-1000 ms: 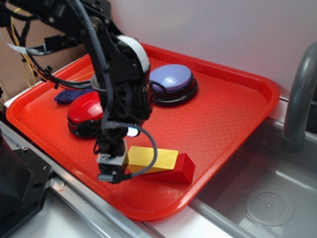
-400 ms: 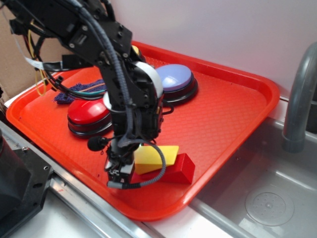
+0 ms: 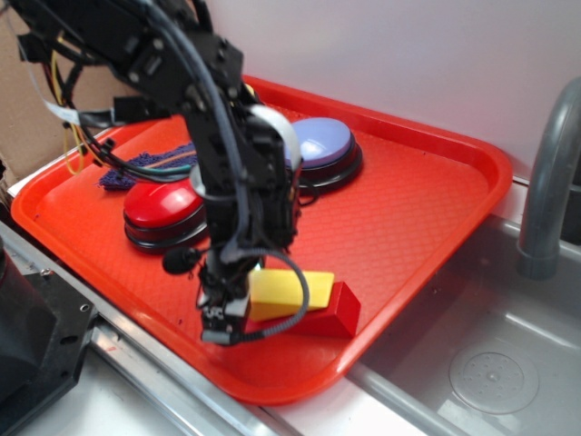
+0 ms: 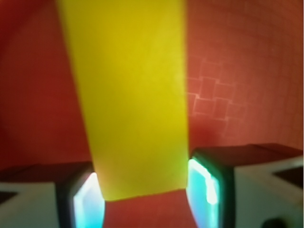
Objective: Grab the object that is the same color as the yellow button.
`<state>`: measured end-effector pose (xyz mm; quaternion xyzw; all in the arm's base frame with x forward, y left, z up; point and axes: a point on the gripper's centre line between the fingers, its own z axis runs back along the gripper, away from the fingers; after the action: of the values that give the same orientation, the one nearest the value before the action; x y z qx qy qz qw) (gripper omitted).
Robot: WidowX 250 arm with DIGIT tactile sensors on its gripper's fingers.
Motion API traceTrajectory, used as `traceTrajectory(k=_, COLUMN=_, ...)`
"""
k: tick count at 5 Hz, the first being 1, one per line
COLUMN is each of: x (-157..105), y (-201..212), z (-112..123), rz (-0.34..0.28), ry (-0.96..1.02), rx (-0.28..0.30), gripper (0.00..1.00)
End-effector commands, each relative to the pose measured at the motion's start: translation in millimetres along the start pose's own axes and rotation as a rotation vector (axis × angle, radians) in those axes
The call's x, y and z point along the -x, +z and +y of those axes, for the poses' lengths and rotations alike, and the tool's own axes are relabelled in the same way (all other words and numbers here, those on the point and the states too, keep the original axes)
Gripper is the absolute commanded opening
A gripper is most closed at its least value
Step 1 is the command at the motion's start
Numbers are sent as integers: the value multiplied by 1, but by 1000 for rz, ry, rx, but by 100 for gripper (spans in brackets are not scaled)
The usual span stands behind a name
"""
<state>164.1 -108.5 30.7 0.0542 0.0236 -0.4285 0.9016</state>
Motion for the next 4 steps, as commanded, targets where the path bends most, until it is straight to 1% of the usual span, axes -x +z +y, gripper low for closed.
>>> traceTrajectory(k=1, x=14, y=76, z=21, rz=-135, ry=313, rx=10, gripper=0)
traceTrajectory(k=2, x=31, y=119, z=38, rz=-143, ry=565, rx=-7, gripper=0)
traceTrajectory(k=3, x=43, y=151, z=71, rz=-184, ry=810, rx=65, gripper=0)
traceTrajectory(k=4, x=55, y=169, z=93, rz=-221, ry=925, rx=85, gripper=0)
